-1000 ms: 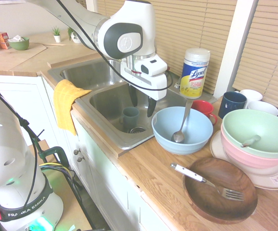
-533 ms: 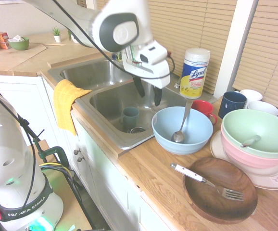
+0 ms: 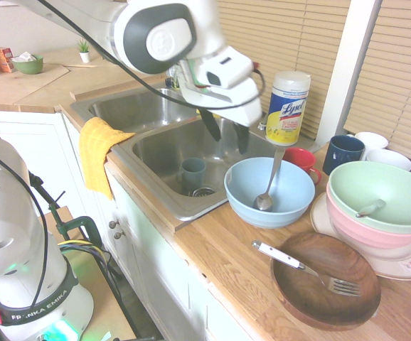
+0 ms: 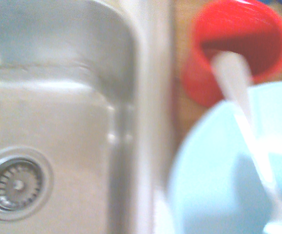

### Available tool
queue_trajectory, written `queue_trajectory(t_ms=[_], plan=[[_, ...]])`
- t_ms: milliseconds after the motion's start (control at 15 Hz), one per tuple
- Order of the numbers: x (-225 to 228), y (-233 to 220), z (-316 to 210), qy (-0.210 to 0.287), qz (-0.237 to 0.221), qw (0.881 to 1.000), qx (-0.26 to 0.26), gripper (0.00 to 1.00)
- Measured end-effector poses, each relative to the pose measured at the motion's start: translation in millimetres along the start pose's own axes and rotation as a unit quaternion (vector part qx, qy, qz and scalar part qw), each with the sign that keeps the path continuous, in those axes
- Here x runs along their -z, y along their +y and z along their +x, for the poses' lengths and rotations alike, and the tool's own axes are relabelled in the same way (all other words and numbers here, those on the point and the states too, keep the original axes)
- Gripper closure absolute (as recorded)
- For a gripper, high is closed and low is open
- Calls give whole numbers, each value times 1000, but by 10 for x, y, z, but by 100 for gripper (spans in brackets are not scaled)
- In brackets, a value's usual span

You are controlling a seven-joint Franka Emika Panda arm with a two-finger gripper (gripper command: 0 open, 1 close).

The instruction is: Put the spoon into the sink

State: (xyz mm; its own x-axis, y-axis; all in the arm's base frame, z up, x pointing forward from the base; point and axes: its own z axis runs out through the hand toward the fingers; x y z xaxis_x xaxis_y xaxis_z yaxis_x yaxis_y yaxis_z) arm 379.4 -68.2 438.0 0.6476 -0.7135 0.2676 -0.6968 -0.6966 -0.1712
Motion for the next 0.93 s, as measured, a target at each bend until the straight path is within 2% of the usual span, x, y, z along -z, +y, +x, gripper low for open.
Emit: queue_trajectory(t_ms=[200, 467, 533, 933], plan=[[-60, 151, 242, -5, -10, 1000, 8, 0], [-354, 166, 452, -28, -46, 998, 40, 0], [-418, 128, 481, -32, -51, 997, 48, 100], [-683, -52, 548, -48, -76, 992, 85, 100]])
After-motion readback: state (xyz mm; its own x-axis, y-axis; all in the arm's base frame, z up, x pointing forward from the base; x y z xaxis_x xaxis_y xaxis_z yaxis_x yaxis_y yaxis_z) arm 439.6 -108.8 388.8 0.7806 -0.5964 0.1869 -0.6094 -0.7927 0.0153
